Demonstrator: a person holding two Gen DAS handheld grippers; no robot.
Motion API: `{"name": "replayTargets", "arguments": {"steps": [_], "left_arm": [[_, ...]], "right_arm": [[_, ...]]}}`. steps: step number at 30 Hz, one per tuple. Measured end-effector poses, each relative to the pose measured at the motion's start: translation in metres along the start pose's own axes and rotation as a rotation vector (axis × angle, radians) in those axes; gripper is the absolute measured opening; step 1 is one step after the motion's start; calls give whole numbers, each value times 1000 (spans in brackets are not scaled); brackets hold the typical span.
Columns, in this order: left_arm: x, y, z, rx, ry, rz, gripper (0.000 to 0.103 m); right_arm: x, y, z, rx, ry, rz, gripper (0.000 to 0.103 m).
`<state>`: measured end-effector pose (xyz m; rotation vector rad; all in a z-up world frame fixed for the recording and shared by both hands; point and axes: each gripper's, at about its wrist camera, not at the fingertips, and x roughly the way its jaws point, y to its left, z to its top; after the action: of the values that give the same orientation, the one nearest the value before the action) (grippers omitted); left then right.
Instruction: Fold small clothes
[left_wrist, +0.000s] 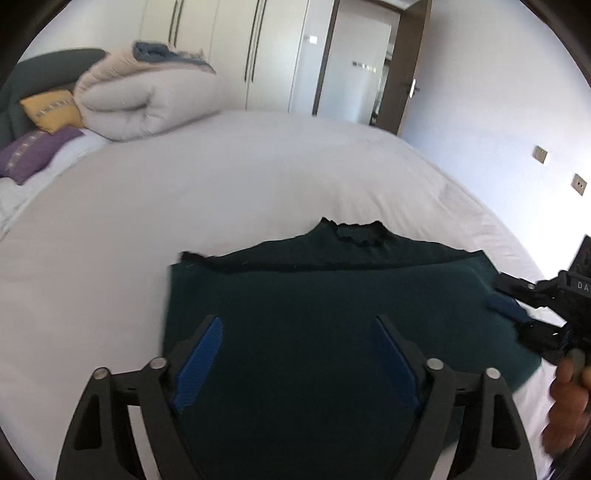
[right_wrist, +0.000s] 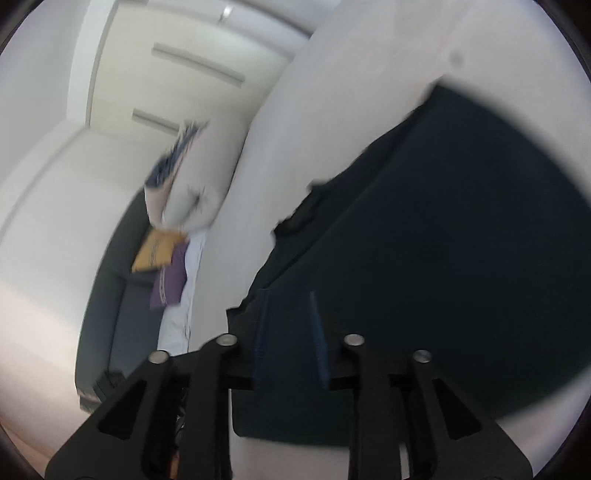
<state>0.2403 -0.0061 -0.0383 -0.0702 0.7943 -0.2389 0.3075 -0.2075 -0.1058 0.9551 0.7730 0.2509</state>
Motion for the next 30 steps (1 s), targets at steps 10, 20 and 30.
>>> {"name": "replayTargets", "arguments": {"steps": [10,20,30], "left_arm": [[75,53,-6,-62,58,18,82],[75,49,-12,-42,45,32,86],[72,51,-10,-37,39,36,87]], "right_arm": [[96,-68,58,94,66,100,28],[-12,-139,114,256,-298,-61,54],[-60,-104,10,131,-230,-62,56]]}}
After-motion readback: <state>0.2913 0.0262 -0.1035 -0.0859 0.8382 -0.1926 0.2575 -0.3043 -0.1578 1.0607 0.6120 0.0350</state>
